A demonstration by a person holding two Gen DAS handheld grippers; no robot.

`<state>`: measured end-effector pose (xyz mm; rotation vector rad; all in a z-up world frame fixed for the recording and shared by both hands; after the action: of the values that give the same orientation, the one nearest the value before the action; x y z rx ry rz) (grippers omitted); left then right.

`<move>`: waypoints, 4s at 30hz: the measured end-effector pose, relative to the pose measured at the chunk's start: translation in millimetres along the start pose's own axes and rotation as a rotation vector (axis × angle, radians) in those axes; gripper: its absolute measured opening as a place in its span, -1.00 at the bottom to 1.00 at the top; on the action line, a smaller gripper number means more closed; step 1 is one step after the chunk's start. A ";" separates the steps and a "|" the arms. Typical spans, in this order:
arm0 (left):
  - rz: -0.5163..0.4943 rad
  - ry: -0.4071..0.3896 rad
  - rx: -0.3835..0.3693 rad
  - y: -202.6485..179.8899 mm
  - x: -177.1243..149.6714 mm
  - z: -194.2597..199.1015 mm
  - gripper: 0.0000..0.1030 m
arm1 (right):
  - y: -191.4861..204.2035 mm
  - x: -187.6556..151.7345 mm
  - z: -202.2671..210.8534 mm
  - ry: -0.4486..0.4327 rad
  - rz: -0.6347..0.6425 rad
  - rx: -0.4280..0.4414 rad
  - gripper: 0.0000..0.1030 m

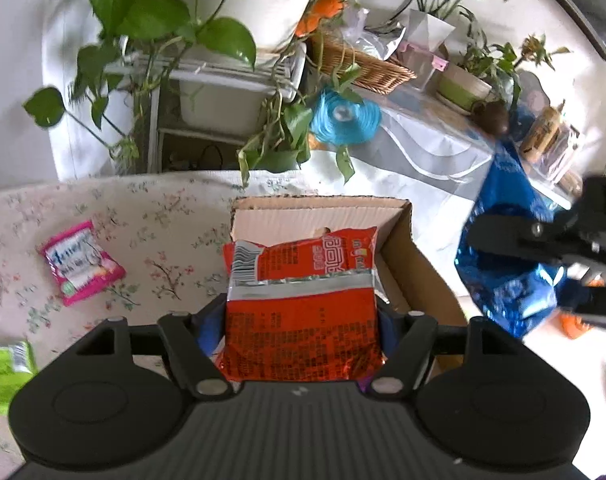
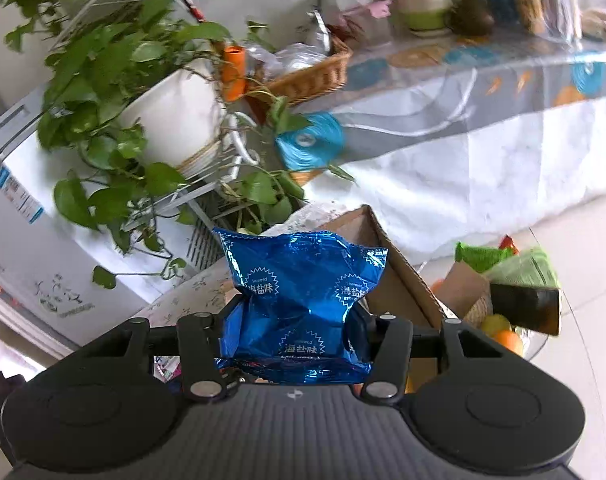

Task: Organize snacks
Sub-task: 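Carry red-orange bag in left tool while right tool carries blue bag to box, then open left tool inside the box while right tool releases blue bag there, then move both open tools back over the yellow waffle pack and pink packet, then lower left tool onto yellow waffle pack while right tool lowers onto pink Ameria packet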

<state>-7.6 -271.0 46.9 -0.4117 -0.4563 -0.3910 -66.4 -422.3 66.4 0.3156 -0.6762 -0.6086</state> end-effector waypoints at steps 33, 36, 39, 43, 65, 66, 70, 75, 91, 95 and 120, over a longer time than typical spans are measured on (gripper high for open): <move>0.004 -0.005 0.042 57.5 -16.5 53.7 0.80 | 20.4 -2.7 -10.6 0.028 0.040 0.039 0.60; 0.024 0.000 0.040 68.5 -20.5 59.2 0.80 | 25.8 -3.9 -12.8 0.033 0.056 0.039 0.61; 0.047 -0.001 0.042 79.9 -24.6 65.5 0.80 | 32.9 -5.9 -15.9 0.041 0.074 0.043 0.61; 0.070 -0.011 0.065 95.2 -29.4 73.4 0.79 | 43.4 -8.3 -19.7 0.049 0.105 0.048 0.62; 0.257 -0.046 0.252 211.5 -8.9 133.1 0.80 | 120.0 -25.7 -62.4 0.125 0.245 0.119 0.65; 0.266 -0.041 0.257 217.4 -10.0 133.9 0.80 | 123.2 -27.0 -65.5 0.131 0.250 0.120 0.65; 0.302 -0.018 0.274 238.9 -15.1 133.0 0.80 | 133.1 -31.1 -76.0 0.151 0.265 0.118 0.65; 0.359 0.021 0.285 264.0 -26.9 122.9 0.87 | 143.9 -37.7 -86.7 0.178 0.292 0.122 0.65; 0.514 0.160 0.298 307.5 -38.0 49.8 0.87 | 166.4 -54.9 -135.2 0.271 0.386 0.109 0.67; 0.558 0.173 0.300 313.2 -40.3 40.3 0.87 | 173.9 -54.9 -150.7 0.263 0.424 0.093 0.67; 0.427 0.285 0.443 295.0 -38.2 14.1 0.98 | 206.6 -55.7 -239.0 0.269 0.720 -0.017 0.84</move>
<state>87.9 -4.8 -46.2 -0.0133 -0.1587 0.0718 145.0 -207.4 -43.3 0.1166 -0.4776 0.1154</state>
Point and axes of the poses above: each gripper's, at about its wrist camera, not at the fingertips, and z roughly against the way its jaws point, y to its left, x to its top, the point moved 3 cm from there along -z, roughly the way its jaws point, and after that the axes turned 13 degrees about y, right-handed, at the moved point
